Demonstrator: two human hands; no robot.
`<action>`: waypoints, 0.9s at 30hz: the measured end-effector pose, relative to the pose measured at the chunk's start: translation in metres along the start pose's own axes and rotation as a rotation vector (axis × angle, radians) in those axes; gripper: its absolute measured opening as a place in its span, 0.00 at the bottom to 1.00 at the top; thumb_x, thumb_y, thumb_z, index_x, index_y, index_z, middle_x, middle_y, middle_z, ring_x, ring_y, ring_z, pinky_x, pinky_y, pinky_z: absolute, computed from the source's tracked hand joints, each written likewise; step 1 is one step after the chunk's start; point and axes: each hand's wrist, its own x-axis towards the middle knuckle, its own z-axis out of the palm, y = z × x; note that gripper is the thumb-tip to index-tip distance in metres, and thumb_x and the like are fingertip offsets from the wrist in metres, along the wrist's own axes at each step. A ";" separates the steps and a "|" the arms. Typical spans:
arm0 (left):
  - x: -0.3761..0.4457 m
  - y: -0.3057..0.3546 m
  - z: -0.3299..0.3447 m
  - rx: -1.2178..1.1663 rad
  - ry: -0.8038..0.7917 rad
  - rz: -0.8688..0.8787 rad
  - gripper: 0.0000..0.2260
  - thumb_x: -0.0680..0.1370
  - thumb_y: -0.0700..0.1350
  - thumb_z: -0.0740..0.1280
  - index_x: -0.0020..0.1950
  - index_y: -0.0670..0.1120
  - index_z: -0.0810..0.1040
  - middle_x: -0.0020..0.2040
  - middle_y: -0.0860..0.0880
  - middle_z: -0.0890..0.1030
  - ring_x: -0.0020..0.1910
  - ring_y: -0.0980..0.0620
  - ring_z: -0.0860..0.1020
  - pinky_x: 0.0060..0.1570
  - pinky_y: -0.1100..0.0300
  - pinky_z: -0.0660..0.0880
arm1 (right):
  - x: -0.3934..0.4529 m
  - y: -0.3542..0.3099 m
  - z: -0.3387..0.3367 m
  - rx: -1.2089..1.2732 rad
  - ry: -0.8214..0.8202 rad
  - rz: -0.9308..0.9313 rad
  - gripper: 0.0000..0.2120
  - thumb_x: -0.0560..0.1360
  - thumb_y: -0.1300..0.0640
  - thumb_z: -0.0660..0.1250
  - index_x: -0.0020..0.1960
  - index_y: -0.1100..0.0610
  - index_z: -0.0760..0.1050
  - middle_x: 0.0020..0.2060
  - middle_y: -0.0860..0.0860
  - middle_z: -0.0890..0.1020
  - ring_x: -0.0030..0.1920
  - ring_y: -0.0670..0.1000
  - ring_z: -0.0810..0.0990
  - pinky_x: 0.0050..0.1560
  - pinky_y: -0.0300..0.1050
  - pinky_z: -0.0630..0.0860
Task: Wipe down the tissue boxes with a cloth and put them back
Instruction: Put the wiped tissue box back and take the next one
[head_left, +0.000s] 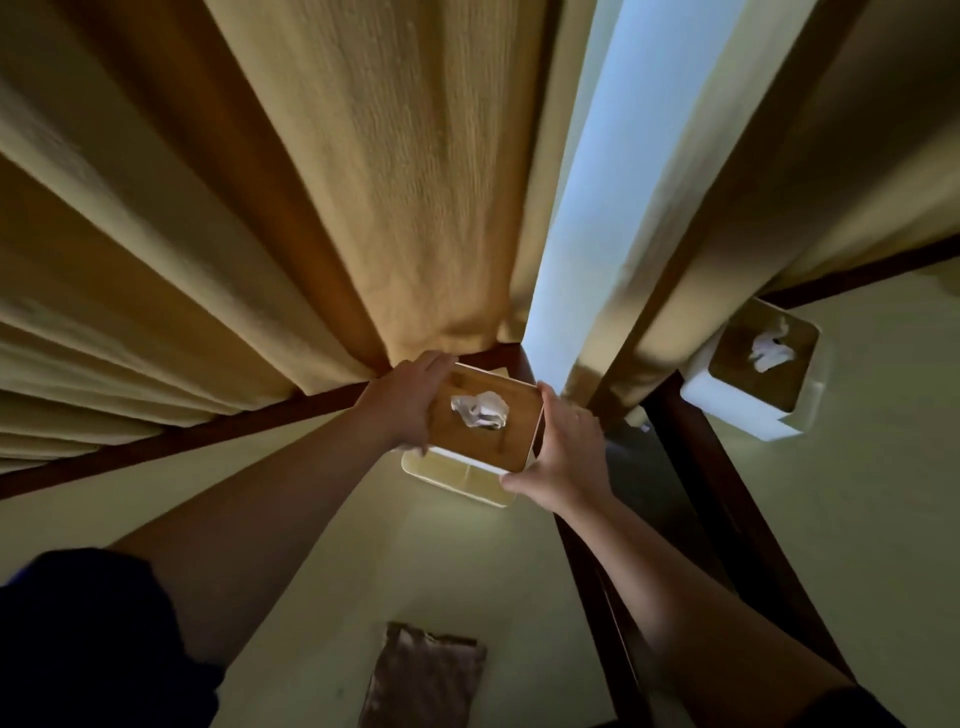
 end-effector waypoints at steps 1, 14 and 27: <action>0.006 0.002 0.000 -0.001 -0.001 -0.004 0.63 0.59 0.43 0.86 0.85 0.50 0.50 0.83 0.52 0.53 0.76 0.45 0.66 0.66 0.46 0.75 | 0.004 0.003 0.000 0.008 -0.002 0.007 0.61 0.57 0.42 0.84 0.82 0.52 0.57 0.73 0.51 0.73 0.72 0.58 0.70 0.75 0.57 0.67; 0.021 -0.004 0.015 -0.021 0.045 -0.080 0.63 0.63 0.39 0.83 0.84 0.57 0.42 0.84 0.57 0.48 0.73 0.44 0.70 0.60 0.45 0.79 | 0.018 0.018 0.010 0.115 -0.041 -0.048 0.66 0.62 0.44 0.85 0.86 0.54 0.46 0.82 0.51 0.61 0.81 0.54 0.60 0.80 0.50 0.59; -0.179 -0.029 0.129 -0.634 0.393 -0.351 0.40 0.76 0.49 0.76 0.84 0.52 0.59 0.79 0.48 0.66 0.75 0.44 0.69 0.69 0.49 0.71 | -0.120 0.014 0.072 0.044 -0.047 -0.396 0.50 0.79 0.37 0.67 0.86 0.52 0.40 0.86 0.48 0.40 0.85 0.54 0.36 0.82 0.59 0.45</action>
